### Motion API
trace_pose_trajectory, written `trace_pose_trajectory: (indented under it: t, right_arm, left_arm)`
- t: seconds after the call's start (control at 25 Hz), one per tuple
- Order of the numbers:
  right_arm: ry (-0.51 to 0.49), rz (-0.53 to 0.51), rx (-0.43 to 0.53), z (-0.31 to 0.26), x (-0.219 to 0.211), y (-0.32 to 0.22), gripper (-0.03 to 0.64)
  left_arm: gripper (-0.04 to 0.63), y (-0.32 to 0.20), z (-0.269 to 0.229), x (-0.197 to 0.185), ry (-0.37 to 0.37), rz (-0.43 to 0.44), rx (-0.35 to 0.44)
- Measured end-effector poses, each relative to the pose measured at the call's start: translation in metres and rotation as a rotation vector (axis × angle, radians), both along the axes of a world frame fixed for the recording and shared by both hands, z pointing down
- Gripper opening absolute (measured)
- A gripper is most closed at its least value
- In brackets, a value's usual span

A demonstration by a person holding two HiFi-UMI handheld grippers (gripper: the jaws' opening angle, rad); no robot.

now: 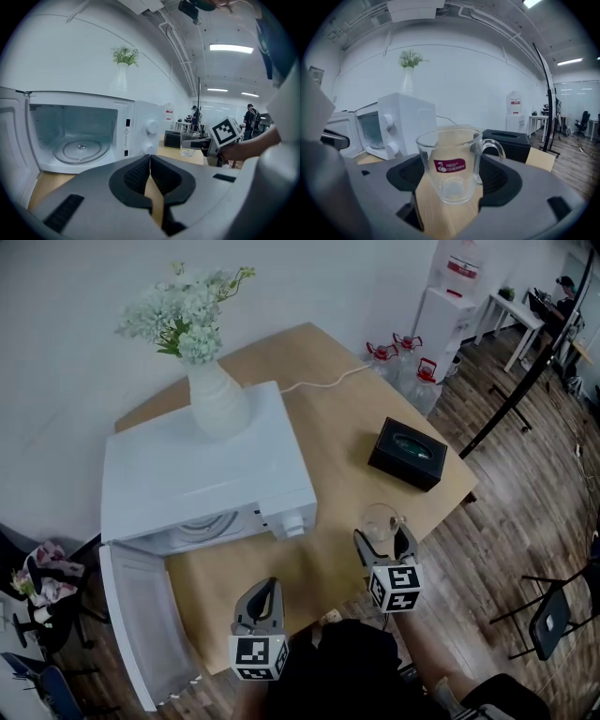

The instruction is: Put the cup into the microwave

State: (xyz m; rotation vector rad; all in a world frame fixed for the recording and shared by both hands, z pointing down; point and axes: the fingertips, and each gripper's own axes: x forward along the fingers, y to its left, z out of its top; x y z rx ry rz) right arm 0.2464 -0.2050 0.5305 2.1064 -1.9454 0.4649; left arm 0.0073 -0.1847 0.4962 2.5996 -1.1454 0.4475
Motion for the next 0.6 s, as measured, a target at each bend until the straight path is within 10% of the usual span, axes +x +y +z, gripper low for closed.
trace_pose_trajectory:
  t: [0.6]
  right_arm:
    - [-0.057,-0.258,0.033,-0.041,-0.106,0.021,0.331]
  left_arm:
    - [0.006,-0.004,-0.006,-0.055,0.016,-0.131,0.019]
